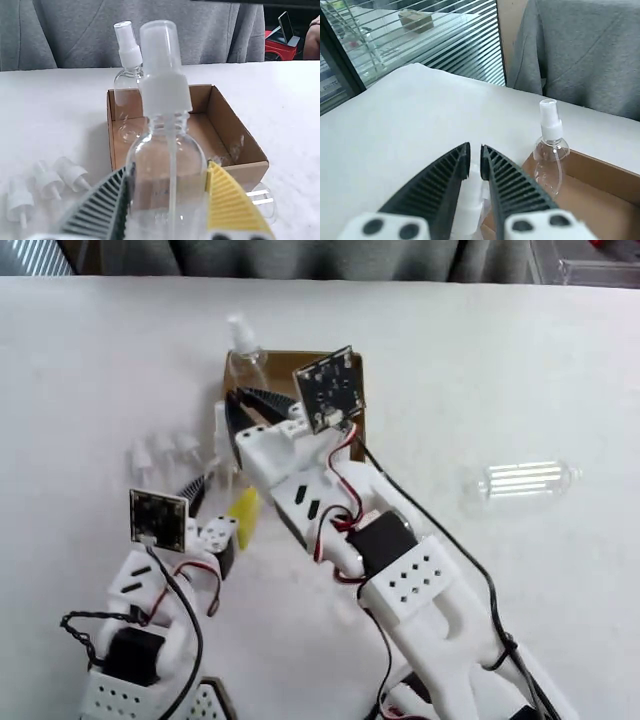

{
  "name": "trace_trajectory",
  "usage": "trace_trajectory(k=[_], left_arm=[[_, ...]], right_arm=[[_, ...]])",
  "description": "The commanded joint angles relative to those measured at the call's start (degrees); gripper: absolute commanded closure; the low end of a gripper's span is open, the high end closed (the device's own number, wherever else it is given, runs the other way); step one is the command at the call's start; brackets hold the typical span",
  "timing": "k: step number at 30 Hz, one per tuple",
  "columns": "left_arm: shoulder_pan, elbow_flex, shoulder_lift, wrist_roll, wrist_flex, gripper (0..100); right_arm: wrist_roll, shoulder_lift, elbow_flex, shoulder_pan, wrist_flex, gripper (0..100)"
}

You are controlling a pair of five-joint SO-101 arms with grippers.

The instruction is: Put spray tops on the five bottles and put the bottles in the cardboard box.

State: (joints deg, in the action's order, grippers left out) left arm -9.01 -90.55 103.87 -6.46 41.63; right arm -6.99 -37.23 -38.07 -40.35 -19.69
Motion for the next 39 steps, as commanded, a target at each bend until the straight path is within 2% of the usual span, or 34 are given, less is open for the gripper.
trace_trajectory(k=[1,16,19,23,26,34,39], left_arm=[[-0.1,0.4,0.7,0.6,-1.3,98],[-0.1,0.4,0.7,0.6,-1.4,98],[-0.1,0.4,0.7,0.6,-1.4,98],[-0.1,0.4,0.7,0.6,-1.4,98],[-0.1,0.4,0.7,0.6,-1.4,98],[-0.1,0.4,0.7,0.6,-1.2,98],[-0.1,0.4,0.7,0.6,-1.3,98]], right_arm=[[0.1,1.2,1.5,-0.7,1.4,98.3],[0.1,-4.2,1.1,-1.9,-9.8,98.3],[0.1,-4.8,1.6,-1.6,-9.5,98.3],[0.2,-4.3,3.7,-1.5,-3.6,98.3],[3.0,-0.7,6.2,-1.6,-0.9,98.3],[4.5,12.3,13.5,0.0,-1.0,98.3],[4.5,12.9,13.9,-0.3,-5.0,98.3]])
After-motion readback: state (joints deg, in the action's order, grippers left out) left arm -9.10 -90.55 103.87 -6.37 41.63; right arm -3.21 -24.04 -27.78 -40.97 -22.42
